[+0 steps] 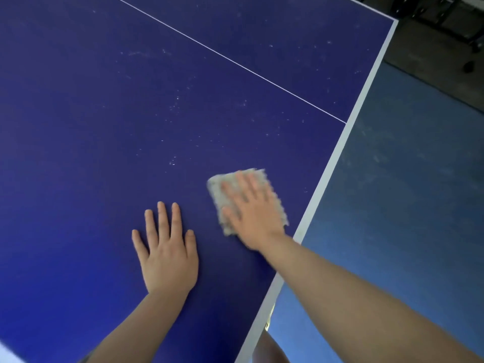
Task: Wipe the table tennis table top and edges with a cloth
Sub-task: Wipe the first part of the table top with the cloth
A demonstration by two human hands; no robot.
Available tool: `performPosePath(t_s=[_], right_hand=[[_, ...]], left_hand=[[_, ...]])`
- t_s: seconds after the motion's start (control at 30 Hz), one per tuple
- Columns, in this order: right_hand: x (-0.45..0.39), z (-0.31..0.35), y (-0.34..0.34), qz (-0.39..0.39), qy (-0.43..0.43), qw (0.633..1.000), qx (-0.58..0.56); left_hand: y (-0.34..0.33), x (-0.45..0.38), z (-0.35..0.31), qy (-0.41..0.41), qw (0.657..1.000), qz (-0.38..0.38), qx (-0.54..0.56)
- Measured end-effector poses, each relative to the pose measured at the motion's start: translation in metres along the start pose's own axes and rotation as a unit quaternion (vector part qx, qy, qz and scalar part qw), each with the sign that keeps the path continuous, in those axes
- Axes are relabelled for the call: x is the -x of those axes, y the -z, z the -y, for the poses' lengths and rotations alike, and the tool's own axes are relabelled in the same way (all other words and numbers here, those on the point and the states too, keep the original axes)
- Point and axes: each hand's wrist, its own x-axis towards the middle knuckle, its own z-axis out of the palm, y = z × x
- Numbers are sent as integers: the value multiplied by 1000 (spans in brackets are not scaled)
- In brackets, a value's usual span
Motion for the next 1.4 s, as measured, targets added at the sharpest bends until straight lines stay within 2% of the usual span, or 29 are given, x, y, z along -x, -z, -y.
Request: performPosePath(t_s=[0.07,0.1,0.13,0.17,0.23,0.33,0.37,0.43,0.53,0.57,0.6,0.67,0.77,0.83,0.9,0.97,1.03,1.07,1.13,1.2,1.3,1.33,1.37,1.4], right_hand=[[2,-49,-4,-14,-174,984,-28],[13,-62,-7,-42,-230,971,-60],[27,-64,-11,-75,-247,962,-82],[40,-57,-16,-105,-231,964,-80],[58,-33,-24,-118,-134,983,-47],[32,-33,-14,-64,48,996,-35],[15,-46,-8,-56,77,995,-30],[-17,-85,1,-35,45,998,-9],[-24,-135,4,-37,-163,985,-51],[-14,-135,1,-57,-189,979,-56],[-2,-127,-4,-82,-178,979,-48],[22,-96,-14,-97,-76,991,-49],[22,-62,-13,-43,135,989,-45],[-9,-68,1,-17,193,980,-42],[-41,-96,12,-2,130,991,-26],[-58,-138,16,-2,-35,999,-25],[-44,-163,11,-54,-156,985,-44],[-29,-160,5,-90,-171,980,-44],[1,-130,-6,-117,-115,986,-42],[14,-86,-11,-88,17,995,-51],[-22,-52,2,-37,176,982,-53],[-42,-56,8,-29,182,982,-43],[-61,-66,10,-19,153,988,-32],[-75,-83,13,-13,85,996,-24]], left_hand=[[-5,-2,-20,1,1000,4,-7],[-7,-4,-30,9,1000,7,-10],[-8,-8,-39,21,1000,11,-9],[-9,-11,-47,32,999,14,-4],[-9,-16,-58,52,999,14,0],[-9,-18,-64,71,997,14,-7],[-9,-18,-65,74,997,12,-14],[-7,-19,-67,81,996,11,-18],[-5,-18,-69,92,996,7,-23],[-4,-19,-70,94,995,6,-22],[-4,-19,-70,96,995,6,-18],[-3,-19,-71,99,995,7,-12],[-2,-19,-72,102,995,4,-9],[-2,-19,-72,104,995,-2,-9],[-3,-19,-71,106,994,-5,-9],[-5,-19,-70,106,994,-6,-10],[-7,-20,-68,104,994,-6,-16],[-8,-20,-68,104,994,-5,-19],[-9,-20,-68,104,994,-6,-21],[-10,-21,-68,100,995,-6,-21],[-11,-21,-68,100,995,-13,-15],[-12,-21,-67,104,994,-15,-11],[-13,-20,-67,108,994,-15,-9],[-14,-20,-66,110,994,-15,-10]])
